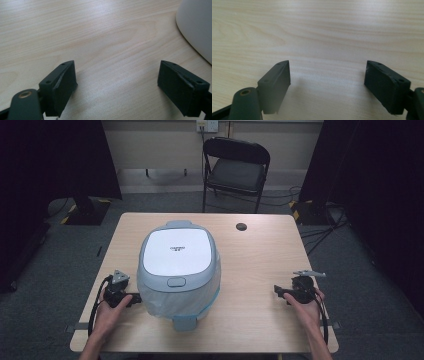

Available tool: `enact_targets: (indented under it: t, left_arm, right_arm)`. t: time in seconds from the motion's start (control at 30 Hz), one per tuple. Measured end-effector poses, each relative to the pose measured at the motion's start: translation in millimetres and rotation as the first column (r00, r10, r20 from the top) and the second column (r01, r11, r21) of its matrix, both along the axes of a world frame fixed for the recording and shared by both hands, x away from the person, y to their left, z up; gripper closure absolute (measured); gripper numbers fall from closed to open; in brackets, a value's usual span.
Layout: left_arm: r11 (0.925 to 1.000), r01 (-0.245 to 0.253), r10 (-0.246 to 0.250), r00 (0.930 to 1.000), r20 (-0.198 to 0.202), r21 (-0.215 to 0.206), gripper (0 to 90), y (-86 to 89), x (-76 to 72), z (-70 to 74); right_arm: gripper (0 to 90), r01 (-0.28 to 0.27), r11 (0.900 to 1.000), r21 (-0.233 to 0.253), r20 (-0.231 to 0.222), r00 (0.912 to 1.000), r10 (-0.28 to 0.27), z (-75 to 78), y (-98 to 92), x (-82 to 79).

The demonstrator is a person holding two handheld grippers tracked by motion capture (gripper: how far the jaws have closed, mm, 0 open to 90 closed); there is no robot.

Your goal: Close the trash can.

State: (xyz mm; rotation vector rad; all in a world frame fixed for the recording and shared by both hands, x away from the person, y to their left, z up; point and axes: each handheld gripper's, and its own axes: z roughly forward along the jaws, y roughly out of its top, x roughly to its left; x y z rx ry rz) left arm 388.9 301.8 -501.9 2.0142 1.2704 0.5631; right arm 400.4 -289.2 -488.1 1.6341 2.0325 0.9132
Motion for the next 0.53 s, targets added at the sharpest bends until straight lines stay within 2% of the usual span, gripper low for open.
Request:
enact_targets:
  t: [0.13, 0.2, 0.23, 0.33, 0.53]
  left_arm:
    - [1.0000, 0.000, 0.000, 1.0000, 0.000, 0.000, 15.0, 0.0, 0.0, 0.0]
    - [1.0000, 0.000, 0.000, 1.0000, 0.000, 0.000, 15.0, 0.0, 0.0, 0.0]
    - [1.0000, 0.000, 0.000, 1.0000, 0.000, 0.000, 15.0, 0.0, 0.0, 0.0]
    - [1.0000, 0.000, 0.000, 1.0000, 0.000, 0.000, 14.9, 0.0, 0.0, 0.0]
    - [1.0000, 0.000, 0.000, 1.0000, 0.000, 0.000, 14.9, 0.1, 0.0, 0.0]
  right_arm:
    - [19.7, 0.007, 1.000, -0.029, 0.018, 0.9998, -0.006, -2.8, 1.9, -3.0]
    - [19.2, 0.008, 0.998, -0.063, 0.038, 0.9992, -0.006, -5.0, 3.5, -4.5]
    - [18.1, 0.006, 0.995, -0.097, 0.063, 0.9980, 0.000, -7.9, 6.9, -6.6]
    - [17.6, 0.016, 0.995, -0.095, 0.101, 0.9949, -0.006, -11.8, 8.9, -10.0]
    - [17.8, 0.015, 0.995, -0.097, 0.101, 0.9949, -0.005, -11.7, 9.3, -10.4]
